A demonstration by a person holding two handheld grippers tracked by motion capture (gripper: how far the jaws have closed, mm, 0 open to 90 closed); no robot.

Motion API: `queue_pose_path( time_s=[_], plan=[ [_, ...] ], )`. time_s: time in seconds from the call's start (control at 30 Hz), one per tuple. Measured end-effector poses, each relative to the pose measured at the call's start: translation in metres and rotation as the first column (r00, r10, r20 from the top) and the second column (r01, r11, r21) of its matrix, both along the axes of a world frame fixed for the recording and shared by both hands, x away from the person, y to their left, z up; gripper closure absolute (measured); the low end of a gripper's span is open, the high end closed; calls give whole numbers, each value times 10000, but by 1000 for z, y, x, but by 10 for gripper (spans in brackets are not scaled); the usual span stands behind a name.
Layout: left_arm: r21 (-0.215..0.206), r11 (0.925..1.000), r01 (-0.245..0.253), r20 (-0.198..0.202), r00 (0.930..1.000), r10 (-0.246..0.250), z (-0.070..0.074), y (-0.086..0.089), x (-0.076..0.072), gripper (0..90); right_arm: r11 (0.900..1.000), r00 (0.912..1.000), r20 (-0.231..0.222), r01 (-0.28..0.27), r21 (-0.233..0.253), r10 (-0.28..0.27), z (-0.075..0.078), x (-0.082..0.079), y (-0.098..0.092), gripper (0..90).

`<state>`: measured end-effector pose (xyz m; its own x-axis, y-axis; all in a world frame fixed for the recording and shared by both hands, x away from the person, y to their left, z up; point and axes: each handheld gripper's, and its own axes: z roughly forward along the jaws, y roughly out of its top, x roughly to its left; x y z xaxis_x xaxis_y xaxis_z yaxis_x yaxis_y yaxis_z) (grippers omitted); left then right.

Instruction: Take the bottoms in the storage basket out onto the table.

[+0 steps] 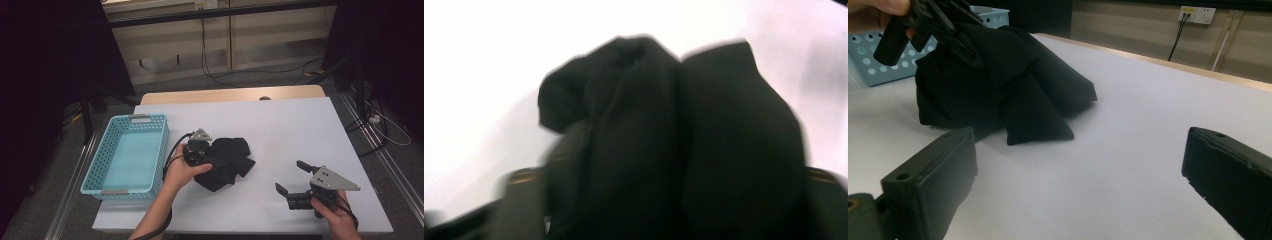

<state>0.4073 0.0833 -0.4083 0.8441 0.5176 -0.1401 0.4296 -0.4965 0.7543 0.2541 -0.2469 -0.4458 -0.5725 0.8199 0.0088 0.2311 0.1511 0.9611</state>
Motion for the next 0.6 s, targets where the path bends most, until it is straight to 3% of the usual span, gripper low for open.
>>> queue_pose_path(
  time_s=[0.07, 0.1, 0.33, 0.6],
  plan=[
    [-122, 9999, -53, 27, 10000, 53, 2, 0, 0, 177, 10000, 10000, -43, 23, -6, -23, 0, -1, 0, 4],
    [-399, 9991, -108, 25, 9999, 109, 5, -1, 1, 157, 10000, 10000, -33, 68, -27, -68, 0, -1, 0, 4],
    [-764, 9969, -194, 114, 9997, 203, 18, 3, 4, 116, 9994, 9994, -10, 351, -48, -351, 1, -3, -6, 3],
    [-622, 9976, -301, 207, 9993, 314, 18, 3, 7, 93, 9995, 9995, -85, 309, 4, -309, 1, -8, -10, 3]
  ],
)
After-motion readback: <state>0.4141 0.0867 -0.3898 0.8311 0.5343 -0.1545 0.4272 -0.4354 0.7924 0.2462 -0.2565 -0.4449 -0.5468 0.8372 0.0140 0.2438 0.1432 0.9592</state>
